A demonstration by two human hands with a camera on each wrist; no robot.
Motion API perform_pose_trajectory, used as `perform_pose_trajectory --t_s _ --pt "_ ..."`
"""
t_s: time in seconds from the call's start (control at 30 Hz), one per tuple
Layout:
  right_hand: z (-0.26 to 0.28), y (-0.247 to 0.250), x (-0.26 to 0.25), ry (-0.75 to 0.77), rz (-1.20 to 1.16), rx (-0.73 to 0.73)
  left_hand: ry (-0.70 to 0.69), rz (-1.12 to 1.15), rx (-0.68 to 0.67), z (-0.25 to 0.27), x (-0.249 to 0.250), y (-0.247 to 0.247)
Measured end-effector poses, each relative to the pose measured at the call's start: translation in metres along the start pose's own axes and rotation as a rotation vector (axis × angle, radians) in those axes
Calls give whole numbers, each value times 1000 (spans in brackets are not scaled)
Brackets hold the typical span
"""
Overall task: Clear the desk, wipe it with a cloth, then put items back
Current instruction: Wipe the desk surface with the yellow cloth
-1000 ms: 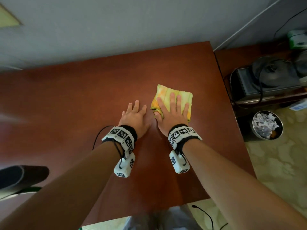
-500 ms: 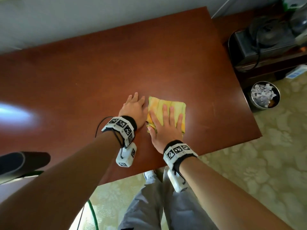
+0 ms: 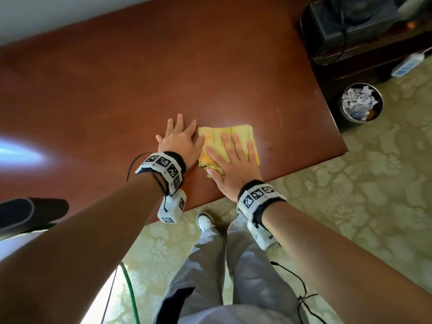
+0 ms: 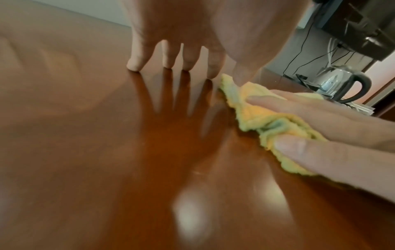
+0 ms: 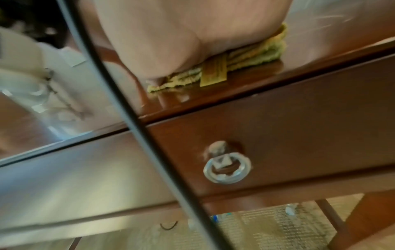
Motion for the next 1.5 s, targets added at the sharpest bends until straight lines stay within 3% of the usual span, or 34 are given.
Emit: perform_pose_trajectory --t_s 0.1,0.2,0.37,0.5,0.57,0.67,0.8,0.93,1.03,1.17,1.4,1.5 --pt "0 1 10 -109 -8 -16 -6 -7 -14 3 0 -1" --pt "6 3 -14 -169 -57 -13 -13 21 -3 7 -2 0" --pt "38 -9 -72 18 -70 -35 -18 13 13 14 -7 -5" --pt "41 -9 -45 104 -13 -57 -26 -42 1 16 -6 -12" --pt "39 -9 -13 30 4 -58 -25 -44 -3 16 -5 -14" --pt "33 -11 21 -216 -26 -10 -25 -41 10 15 -5 -14" --pt "26 -11 1 -329 -57 -11 -28 -16 33 14 -4 -16" --pt "28 -7 -42 -184 -68 -12 -20 11 49 13 -1 -18" --pt "29 -8 -47 -70 -44 36 -45 39 68 12 7 -19" --pt "33 -11 -10 0 -14 6 -77 -18 34 5 25 -23" --pt "22 -5 139 -480 -37 -62 -51 -119 -50 -10 57 -32" --pt "16 -7 143 -563 -51 -24 -62 -160 -54 -11 57 -30"
Point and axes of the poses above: each hand's wrist, its own z-axis away from the middle knuckle, its own y-axis out of the back of the hand, x = y × z, the point moved 1 cm from there along -z, towards the middle knuckle, and after that the axes turned 10 degrees about z, right-handed, at the moved point
